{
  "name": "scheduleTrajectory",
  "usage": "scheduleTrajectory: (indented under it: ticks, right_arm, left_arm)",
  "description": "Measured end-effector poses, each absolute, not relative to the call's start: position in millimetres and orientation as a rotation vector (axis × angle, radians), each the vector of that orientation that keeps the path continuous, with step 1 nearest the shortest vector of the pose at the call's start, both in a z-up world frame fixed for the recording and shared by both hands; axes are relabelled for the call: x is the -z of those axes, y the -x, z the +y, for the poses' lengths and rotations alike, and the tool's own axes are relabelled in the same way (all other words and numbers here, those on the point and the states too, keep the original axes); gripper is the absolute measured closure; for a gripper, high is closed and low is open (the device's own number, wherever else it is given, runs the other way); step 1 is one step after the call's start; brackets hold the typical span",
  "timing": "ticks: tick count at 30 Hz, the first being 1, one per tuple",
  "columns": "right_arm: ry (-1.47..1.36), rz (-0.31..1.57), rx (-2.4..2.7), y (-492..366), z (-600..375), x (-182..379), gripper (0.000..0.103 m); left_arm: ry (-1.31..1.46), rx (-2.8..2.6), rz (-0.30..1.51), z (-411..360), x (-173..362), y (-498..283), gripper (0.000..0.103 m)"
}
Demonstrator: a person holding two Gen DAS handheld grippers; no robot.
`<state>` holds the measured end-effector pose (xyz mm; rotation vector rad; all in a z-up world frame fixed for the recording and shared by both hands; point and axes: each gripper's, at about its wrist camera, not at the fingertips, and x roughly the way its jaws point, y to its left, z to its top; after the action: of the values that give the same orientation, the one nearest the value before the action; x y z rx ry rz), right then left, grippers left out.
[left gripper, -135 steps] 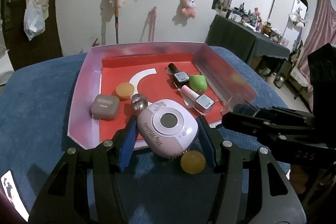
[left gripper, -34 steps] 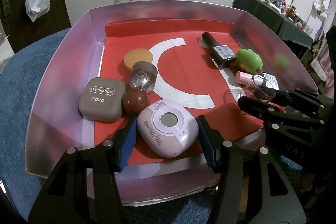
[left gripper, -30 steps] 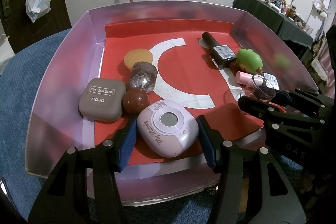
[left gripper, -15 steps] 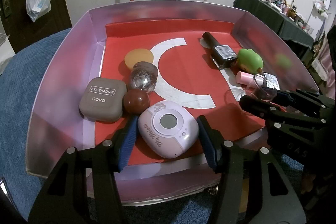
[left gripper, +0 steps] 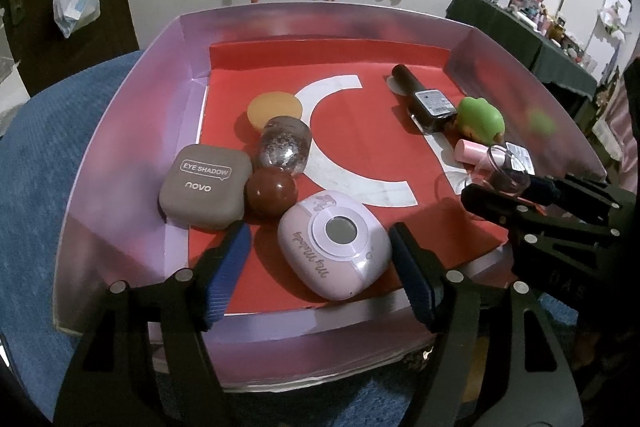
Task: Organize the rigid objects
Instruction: 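Open both grippers to release compact and cup, then lift them out of the box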
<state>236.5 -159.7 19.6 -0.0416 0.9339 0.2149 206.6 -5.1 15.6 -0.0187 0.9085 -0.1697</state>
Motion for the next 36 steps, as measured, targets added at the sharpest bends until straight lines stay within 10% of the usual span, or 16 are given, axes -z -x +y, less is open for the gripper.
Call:
scheduleTrajectory:
  ticks: [36]
  right_arm:
    - [-0.007, 0.830, -0.214, -203.7, -170.5, -50.1, 0.041]
  left_arm:
    - [0.019, 0.184, 0.808, -7.3, -46.0, -174.4, 0.005]
